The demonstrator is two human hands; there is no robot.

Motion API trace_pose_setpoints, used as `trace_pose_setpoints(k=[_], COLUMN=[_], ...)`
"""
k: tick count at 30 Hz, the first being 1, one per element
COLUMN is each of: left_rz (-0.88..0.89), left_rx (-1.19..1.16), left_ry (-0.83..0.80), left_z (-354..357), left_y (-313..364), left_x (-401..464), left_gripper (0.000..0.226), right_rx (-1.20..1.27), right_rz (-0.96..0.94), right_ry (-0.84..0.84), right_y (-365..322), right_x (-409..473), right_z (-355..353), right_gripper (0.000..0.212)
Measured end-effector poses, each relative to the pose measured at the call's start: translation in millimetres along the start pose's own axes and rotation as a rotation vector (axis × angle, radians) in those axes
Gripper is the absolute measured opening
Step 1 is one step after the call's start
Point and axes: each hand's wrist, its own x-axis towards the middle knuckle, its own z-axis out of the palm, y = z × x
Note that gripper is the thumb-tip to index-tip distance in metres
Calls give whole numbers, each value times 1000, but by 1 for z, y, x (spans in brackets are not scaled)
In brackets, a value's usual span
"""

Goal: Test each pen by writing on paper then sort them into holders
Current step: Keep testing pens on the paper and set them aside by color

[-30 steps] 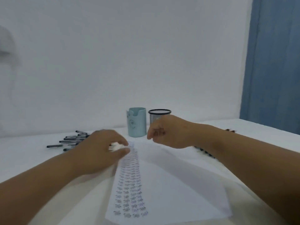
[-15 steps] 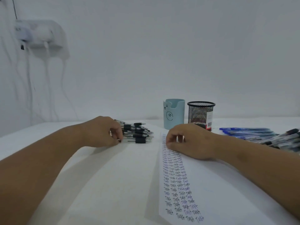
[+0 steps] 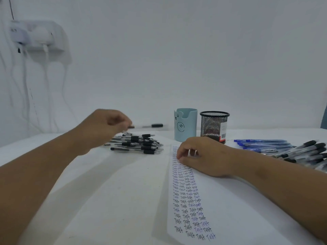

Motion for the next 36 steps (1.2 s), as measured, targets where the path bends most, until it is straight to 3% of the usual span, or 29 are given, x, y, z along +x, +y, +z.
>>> trace_pose_setpoints(k=[2,5,8,13,21,25,30,36], left_rz=[-82,-179,-228,-238,-361,-341,-258,-293], left_rx=[-388,-889,-1206,-1546,-1612,-1630,-1603,-1587], left_ry=[122,253,291,316,237,200,180,151], left_z=[1,1,5,16,30,34,39,48], left_y=[9,18,28,48,49,50,58,56], left_x=[1,6,8,6,-1,-6,-14,-16], left_gripper=[3,28,36,18,41,35,9,29], right_rx=[-6,-21,-25,-23,-34,-37,-40,28], right_rz=[12,15,19,19,31,35,50,178], right_ry=[-9,-15,-23,-15,-6,-1,-3,-97], right_y=[0,-1,-1,-2,-4,-6,-7,-18], right_x=[-1,-1,-2,-2,-3,-3,-4,6], right_z=[0,-1,-1,0,1,0,1,-23], right_gripper=[11,12,13,13,13,12,11,21])
